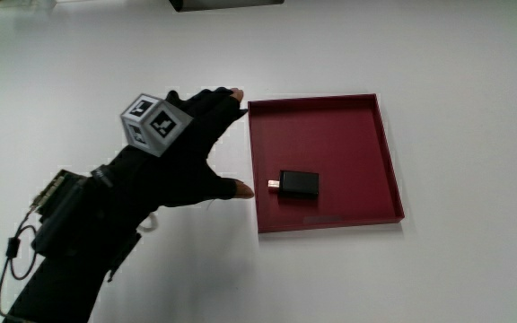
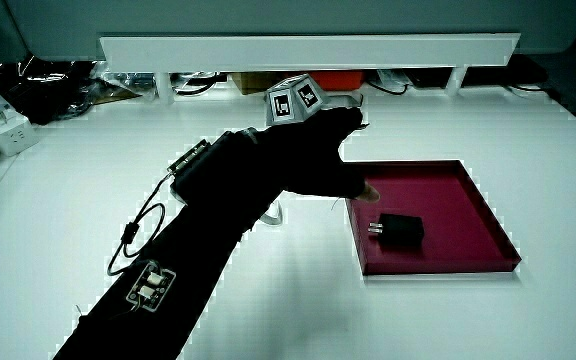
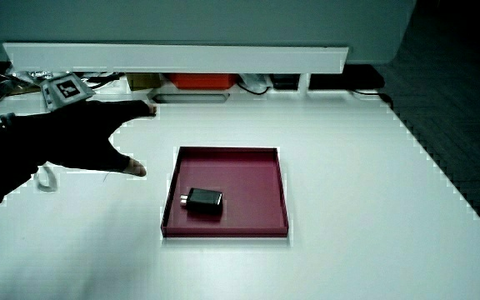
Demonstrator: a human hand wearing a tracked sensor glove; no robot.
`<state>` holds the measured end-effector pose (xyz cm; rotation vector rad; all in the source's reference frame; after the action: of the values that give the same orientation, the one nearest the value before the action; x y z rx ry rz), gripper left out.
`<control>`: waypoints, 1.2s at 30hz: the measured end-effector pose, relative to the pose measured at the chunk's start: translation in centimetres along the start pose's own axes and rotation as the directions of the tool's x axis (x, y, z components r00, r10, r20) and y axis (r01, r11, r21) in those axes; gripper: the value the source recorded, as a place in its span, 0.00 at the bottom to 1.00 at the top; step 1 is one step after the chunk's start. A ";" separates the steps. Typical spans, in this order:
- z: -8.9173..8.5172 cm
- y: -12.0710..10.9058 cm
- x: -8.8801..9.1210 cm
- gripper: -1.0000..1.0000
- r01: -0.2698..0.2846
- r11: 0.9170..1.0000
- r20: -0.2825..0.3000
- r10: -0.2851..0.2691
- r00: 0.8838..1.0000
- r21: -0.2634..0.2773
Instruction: Pick charger from plate
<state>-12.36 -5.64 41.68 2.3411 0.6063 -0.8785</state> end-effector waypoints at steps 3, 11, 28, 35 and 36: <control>-0.7 0.7 0.2 0.50 0.005 1.000 0.004 -0.005 1.000 -0.017; -2.9 2.8 0.2 0.50 -0.014 1.000 -0.039 0.013 0.999 -0.027; -9.7 6.6 -0.8 0.50 -0.098 0.989 -0.122 0.085 0.989 -0.108; -12.4 7.5 -1.3 0.50 -0.128 0.981 -0.113 0.112 0.987 -0.144; -13.0 7.7 -1.5 0.50 -0.120 0.982 -0.113 0.104 0.988 -0.147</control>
<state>-3.10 -3.39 53.49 2.2676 0.5573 -0.6383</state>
